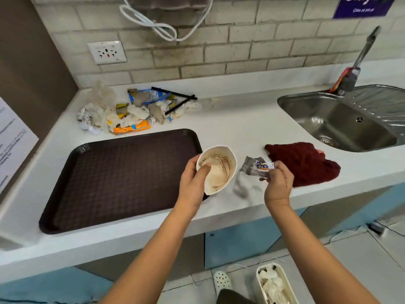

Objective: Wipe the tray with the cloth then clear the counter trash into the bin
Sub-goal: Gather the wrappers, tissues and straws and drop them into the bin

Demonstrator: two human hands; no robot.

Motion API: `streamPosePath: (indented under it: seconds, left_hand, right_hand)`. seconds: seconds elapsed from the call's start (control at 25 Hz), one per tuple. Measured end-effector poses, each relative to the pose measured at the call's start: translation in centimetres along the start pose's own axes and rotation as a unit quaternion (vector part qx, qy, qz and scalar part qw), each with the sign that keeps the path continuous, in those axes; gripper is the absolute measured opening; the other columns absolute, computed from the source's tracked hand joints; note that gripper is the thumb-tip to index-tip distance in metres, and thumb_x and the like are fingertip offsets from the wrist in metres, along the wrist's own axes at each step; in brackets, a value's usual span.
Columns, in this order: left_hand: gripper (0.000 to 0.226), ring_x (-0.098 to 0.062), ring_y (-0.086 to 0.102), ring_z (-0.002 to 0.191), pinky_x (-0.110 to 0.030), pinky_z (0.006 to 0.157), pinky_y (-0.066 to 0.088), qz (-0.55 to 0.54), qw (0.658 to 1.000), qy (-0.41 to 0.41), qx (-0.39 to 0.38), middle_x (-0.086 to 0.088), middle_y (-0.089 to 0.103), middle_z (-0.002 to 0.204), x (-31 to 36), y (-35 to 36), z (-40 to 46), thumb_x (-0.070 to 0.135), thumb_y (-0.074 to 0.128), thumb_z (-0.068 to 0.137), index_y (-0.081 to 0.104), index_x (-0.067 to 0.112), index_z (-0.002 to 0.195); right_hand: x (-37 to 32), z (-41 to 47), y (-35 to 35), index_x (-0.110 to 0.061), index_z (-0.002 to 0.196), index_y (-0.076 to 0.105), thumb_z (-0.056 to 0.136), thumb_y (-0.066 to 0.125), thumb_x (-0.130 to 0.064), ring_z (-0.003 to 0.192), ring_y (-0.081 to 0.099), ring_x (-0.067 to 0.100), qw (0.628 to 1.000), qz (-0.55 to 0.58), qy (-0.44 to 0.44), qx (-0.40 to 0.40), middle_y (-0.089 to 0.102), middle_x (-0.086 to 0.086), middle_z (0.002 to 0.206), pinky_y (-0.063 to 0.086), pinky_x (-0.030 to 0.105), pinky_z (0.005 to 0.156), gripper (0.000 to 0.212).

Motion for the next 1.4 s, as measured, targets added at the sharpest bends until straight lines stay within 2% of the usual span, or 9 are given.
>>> streamPosePath:
  seconds: [0.16, 0.4, 0.56, 0.68, 0.84, 0.92, 1.12, 1.28, 1.4]
  left_hand:
    - [0.018, -0.003, 0.058, 0.086, -0.007, 0.063, 0.047, 0.016, 0.998, -0.025, -0.047, 0.008, 0.062, 0.097, -1.8, 0.9, -3.9, 0.012, 0.05, 0.092, 0.057, 0.02, 0.106]
    - [0.021, -0.008, 0.056, 0.088, -0.014, 0.069, 0.047, 0.027, 0.988, -0.102, -0.11, 0.007, 0.06, 0.095, -6.8, 2.9, -8.2, 0.006, 0.047, 0.092, 0.054, 0.02, 0.106]
    - [0.021, -0.007, 0.057, 0.089, -0.013, 0.065, 0.047, 0.045, 0.973, -0.199, -0.111, 0.008, 0.062, 0.097, -12.4, 4.3, -11.0, 0.012, 0.048, 0.092, 0.057, 0.029, 0.1]
    - [0.016, -0.008, 0.054, 0.09, -0.023, 0.066, 0.045, 0.091, 0.948, -0.284, -0.114, 0.01, 0.059, 0.098, -16.9, 5.3, -13.3, 0.02, 0.048, 0.093, 0.055, 0.034, 0.095]
    - [0.011, -0.014, 0.055, 0.09, -0.022, 0.055, 0.049, 0.11, 0.91, -0.392, -0.08, 0.001, 0.058, 0.105, -23.1, 7.2, -15.5, 0.025, 0.049, 0.093, 0.053, 0.03, 0.101]
    - [0.022, -0.019, 0.055, 0.097, -0.024, 0.056, 0.05, 0.133, 0.891, -0.428, -0.08, -0.006, 0.055, 0.116, -26.2, 8.3, -16.1, 0.025, 0.051, 0.092, 0.049, 0.026, 0.114]
    - [0.043, -0.031, 0.049, 0.114, -0.032, 0.07, 0.051, 0.176, 0.854, -0.487, -0.054, -0.012, 0.047, 0.132, -33.2, 9.9, -16.7, 0.025, 0.055, 0.09, 0.04, 0.02, 0.131]
    - [0.034, -0.027, 0.049, 0.108, -0.029, 0.063, 0.05, 0.202, 0.852, -0.481, -0.045, -0.007, 0.048, 0.125, -38.5, 11.5, -15.1, 0.023, 0.058, 0.089, 0.042, 0.025, 0.119]
    - [0.049, -0.023, 0.049, 0.105, -0.03, 0.069, 0.049, 0.23, 0.845, -0.474, -0.09, -0.004, 0.047, 0.12, -43.1, 12.8, -14.2, 0.023, 0.061, 0.087, 0.037, 0.029, 0.129]
  right_hand:
    - [-0.5, -2.8, -3.1, -0.016, 0.057, 0.03, 0.053, 0.032, -0.005, 0.041, 0.02, 0.001, 0.999, -0.025, 0.025, 0.003, 0.025, -0.017, 0.038, 0.015, 0.015, 0.041, 0.012]
    - [0.4, -4.3, -6.1, -0.02, 0.058, 0.039, 0.051, 0.03, -0.006, 0.045, 0.032, 0.002, 0.995, -0.076, 0.058, -0.02, 0.036, -0.014, 0.045, 0.021, 0.015, 0.045, 0.018]
    - [2.5, -5.6, -10.1, -0.021, 0.028, 0.041, 0.048, 0.029, -0.004, 0.034, 0.027, -0.001, 0.99, -0.058, 0.117, -0.05, 0.032, -0.015, 0.032, 0.02, 0.012, 0.035, 0.03]
    - [5.2, -6.4, -14.7, -0.017, 0.026, 0.044, 0.046, 0.03, -0.005, 0.033, 0.028, 0.0, 0.978, -0.077, 0.194, -0.032, 0.033, -0.014, 0.032, 0.02, 0.013, 0.036, 0.027]
    - [9.9, -7.2, -21.6, -0.017, 0.036, 0.041, 0.069, 0.031, 0.013, 0.029, 0.033, -0.001, 0.956, -0.1, 0.275, 0.034, 0.036, -0.012, 0.03, 0.025, 0.01, 0.03, 0.046]
    - [13.0, -7.6, -25.3, -0.013, 0.052, 0.038, 0.078, 0.027, 0.022, 0.037, 0.038, 0.008, 0.937, -0.141, 0.311, 0.069, 0.037, -0.006, 0.038, 0.028, 0.014, 0.035, 0.045]
    - [21.3, -10.4, -33.9, -0.013, 0.057, 0.041, 0.085, 0.048, 0.001, 0.049, 0.034, 0.018, 0.863, -0.315, 0.393, 0.043, 0.038, 0.006, 0.054, 0.03, 0.017, 0.038, 0.032]
    - [27.4, -11.7, -39.0, -0.016, 0.068, 0.056, 0.084, 0.055, -0.003, 0.053, 0.044, 0.007, 0.822, -0.401, 0.401, -0.051, 0.051, 0.003, 0.063, 0.032, 0.006, 0.042, 0.021]
    - [32.0, -13.2, -41.8, -0.013, 0.079, 0.065, 0.081, 0.057, -0.003, 0.058, 0.048, 0.012, 0.791, -0.435, 0.424, -0.078, 0.057, 0.007, 0.072, 0.033, 0.012, 0.048, 0.013]
Point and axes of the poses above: each hand's wrist, its own z-axis towards the middle knuckle, its own y-axis out of the palm, x = y × z, the point moved 4 cm from there along z, towards the middle knuckle
